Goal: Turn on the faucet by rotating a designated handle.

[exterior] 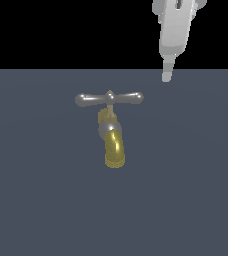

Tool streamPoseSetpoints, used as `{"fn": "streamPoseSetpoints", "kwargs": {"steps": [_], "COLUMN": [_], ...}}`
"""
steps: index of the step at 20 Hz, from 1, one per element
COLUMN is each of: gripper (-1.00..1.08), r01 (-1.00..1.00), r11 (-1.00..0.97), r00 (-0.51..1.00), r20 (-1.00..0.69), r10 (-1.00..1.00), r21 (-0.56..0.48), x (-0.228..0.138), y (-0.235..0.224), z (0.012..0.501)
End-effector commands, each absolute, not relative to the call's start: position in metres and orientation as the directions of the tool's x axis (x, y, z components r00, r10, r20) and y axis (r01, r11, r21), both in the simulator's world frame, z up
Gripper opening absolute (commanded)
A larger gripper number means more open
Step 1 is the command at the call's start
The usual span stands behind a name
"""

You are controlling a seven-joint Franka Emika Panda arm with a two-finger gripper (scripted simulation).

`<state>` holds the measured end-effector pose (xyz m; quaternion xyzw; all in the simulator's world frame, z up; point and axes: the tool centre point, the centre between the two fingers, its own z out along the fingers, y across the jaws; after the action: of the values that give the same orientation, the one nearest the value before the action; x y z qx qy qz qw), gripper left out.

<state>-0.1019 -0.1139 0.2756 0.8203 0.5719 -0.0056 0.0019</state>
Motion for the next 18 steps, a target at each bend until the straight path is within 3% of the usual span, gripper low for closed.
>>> {"fn": "streamPoseSetpoints", "kwargs": {"steps": [1, 18], "gripper": [-1.00, -1.00], "r01": [0.956, 0.999], "r11": [-0.294, 0.037], "r00": [0.294, -0.037], "r20": [-0.011, -0.004], "r10": [0.956, 0.999], "r21": [-0.002, -0.001], "x": [-0.093, -0.039], "y": [-0.114, -0.100], "z": [0.267, 0.212]}}
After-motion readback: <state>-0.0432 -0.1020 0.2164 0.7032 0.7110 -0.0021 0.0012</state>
